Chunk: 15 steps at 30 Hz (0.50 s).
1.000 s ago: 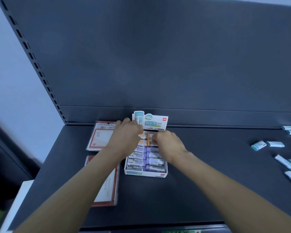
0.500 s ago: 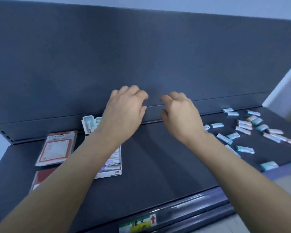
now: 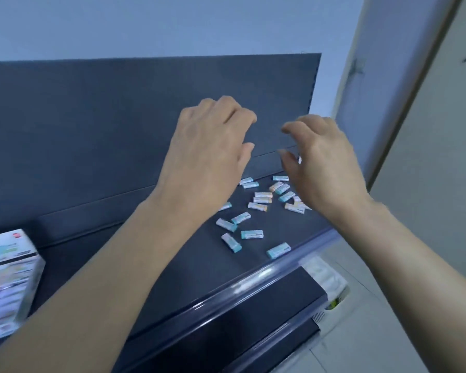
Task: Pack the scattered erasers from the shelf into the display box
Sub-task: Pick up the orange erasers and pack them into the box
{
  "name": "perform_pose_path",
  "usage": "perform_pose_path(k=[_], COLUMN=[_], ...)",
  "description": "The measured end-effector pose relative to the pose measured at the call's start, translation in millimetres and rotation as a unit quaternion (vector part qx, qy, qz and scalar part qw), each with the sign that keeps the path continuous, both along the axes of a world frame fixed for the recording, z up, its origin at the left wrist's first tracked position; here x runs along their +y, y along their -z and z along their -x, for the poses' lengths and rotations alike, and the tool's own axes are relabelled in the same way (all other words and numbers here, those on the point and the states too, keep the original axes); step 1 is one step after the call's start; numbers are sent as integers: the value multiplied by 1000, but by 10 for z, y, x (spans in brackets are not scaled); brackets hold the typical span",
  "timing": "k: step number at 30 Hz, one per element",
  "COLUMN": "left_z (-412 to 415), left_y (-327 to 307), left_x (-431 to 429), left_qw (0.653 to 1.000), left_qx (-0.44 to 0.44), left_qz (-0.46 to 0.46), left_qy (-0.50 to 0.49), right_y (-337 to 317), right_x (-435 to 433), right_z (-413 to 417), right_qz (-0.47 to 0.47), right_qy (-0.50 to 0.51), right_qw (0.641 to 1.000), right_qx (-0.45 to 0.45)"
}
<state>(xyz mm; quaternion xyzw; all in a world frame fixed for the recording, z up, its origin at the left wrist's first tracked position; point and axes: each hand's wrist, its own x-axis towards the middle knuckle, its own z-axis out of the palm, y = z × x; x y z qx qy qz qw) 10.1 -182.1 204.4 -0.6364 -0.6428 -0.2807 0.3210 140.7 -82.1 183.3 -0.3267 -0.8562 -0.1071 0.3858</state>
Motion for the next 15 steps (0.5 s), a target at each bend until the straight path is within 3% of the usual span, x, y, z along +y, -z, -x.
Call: perform_pose_path(k=[6,15], left_z=[-676,-881], left_y=[183,467], left_x=[636,1364], left_qw=[998,990], left_qx=[-18,-61], left_qz=[48,121], left_qy=[28,43], right_y=[96,387], right_x=[569,1168], right_z=[-824,-1171], right_qz=[32,109], right_qy=[43,68], right_qw=[998,989], right_qx=[-24,-77])
